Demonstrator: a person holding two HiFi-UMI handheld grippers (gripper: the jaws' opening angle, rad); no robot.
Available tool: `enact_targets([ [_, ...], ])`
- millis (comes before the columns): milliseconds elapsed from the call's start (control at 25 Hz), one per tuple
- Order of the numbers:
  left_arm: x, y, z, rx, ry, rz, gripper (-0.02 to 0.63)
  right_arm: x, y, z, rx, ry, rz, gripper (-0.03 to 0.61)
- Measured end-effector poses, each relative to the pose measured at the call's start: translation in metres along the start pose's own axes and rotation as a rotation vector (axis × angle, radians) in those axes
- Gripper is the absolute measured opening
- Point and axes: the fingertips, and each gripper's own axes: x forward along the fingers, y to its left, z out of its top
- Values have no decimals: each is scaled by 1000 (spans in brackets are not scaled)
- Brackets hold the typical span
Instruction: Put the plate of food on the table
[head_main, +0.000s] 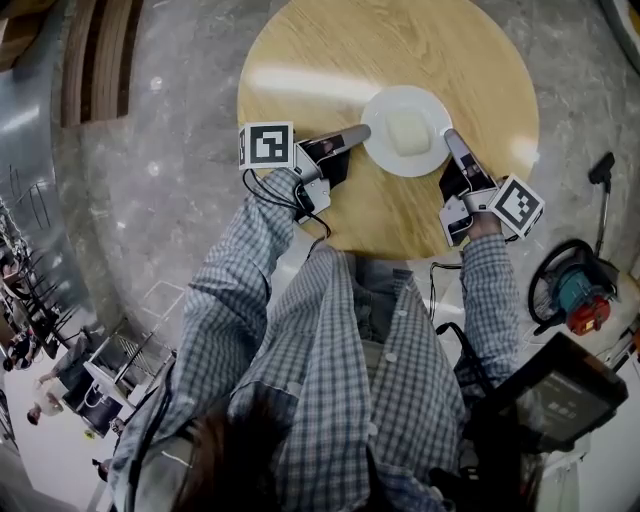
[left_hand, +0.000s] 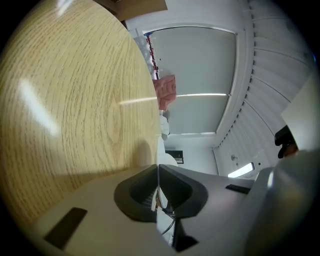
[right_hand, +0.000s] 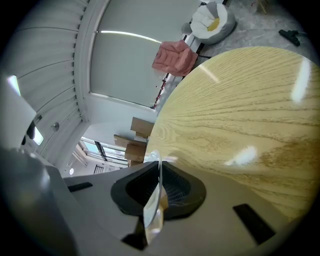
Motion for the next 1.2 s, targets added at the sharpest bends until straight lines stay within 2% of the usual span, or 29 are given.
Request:
enact_targets([
  [800, -1, 15, 0, -1, 7, 90, 17, 6, -13, -9, 0, 17, -58, 18],
  [1200, 3, 26, -2, 8, 12, 162, 18, 8, -21, -11, -19, 21, -131, 18],
])
